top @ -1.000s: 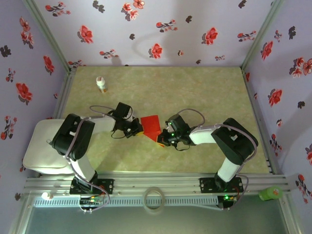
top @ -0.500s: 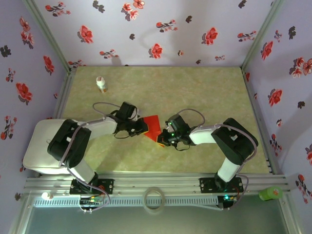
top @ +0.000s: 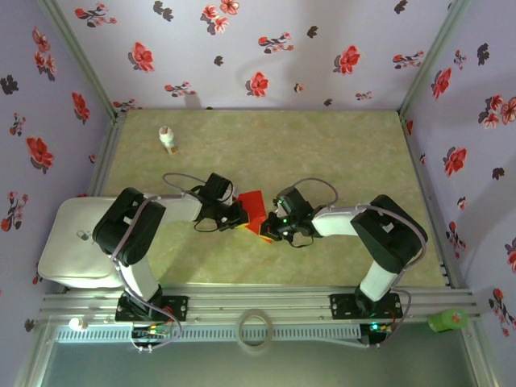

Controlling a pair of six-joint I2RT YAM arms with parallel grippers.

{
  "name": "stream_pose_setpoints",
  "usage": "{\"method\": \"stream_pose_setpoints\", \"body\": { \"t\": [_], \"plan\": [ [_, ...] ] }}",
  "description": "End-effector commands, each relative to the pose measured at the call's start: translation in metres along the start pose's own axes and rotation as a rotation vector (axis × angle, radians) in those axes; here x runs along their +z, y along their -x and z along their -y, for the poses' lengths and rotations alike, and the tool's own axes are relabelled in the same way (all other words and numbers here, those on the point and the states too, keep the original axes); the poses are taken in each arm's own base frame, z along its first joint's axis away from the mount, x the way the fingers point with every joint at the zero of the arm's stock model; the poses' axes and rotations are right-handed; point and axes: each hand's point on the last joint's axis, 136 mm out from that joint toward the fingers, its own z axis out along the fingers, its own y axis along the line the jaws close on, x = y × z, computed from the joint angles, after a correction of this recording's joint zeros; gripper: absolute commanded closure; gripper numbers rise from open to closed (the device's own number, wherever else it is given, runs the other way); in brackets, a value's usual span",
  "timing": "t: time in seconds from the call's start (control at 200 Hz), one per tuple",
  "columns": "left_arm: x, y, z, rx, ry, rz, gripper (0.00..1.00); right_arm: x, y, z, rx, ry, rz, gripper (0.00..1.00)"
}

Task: Fold a paper plane with a square sheet of paper (pick it up from the middle)
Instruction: Third fold the triangle at the center of the table.

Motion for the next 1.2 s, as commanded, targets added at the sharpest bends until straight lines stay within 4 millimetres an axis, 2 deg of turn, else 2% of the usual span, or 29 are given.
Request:
{"method": "stream_pose_setpoints", "body": {
  "t": [0.0, 0.145, 0.3, 0.47, 0.82, 1.0, 1.045, 1.195],
  "plan": [
    [0.009, -0.016, -0.038, -0.048, 0.122, -0.041, 0.95, -0.004, 0.006, -0.020, -0.027, 0.041, -0.005, 0.95],
    [0.010, -0.014, -0.039, -0.048, 0.131, -0.041, 0.95, 0.005, 0.001, -0.008, -0.015, 0.016, -0.038, 0.95],
    [0.008, -0.012, -0.038, -0.044, 0.139, -0.036, 0.95, 0.010, -0.013, 0.033, 0.022, -0.097, -0.060, 0.94],
    [0.009, -0.013, -0.040, -0.041, 0.149, -0.043, 0.96, 0.002, -0.028, 0.053, 0.039, -0.116, -0.058, 0.94],
    [0.015, -0.018, -0.051, -0.060, 0.169, -0.056, 0.96, -0.021, -0.046, 0.062, 0.003, -0.105, -0.039, 0.91],
    [0.015, -0.020, -0.049, -0.062, 0.155, -0.058, 0.96, -0.033, -0.050, 0.075, 0.006, -0.142, -0.022, 0.91],
    [0.014, -0.020, -0.048, -0.063, 0.151, -0.059, 0.96, -0.036, -0.048, 0.074, 0.007, -0.133, -0.011, 0.91],
    [0.014, -0.023, -0.039, -0.066, 0.125, -0.053, 0.96, -0.054, -0.036, 0.050, -0.039, -0.079, 0.068, 0.90]
  ]
}}
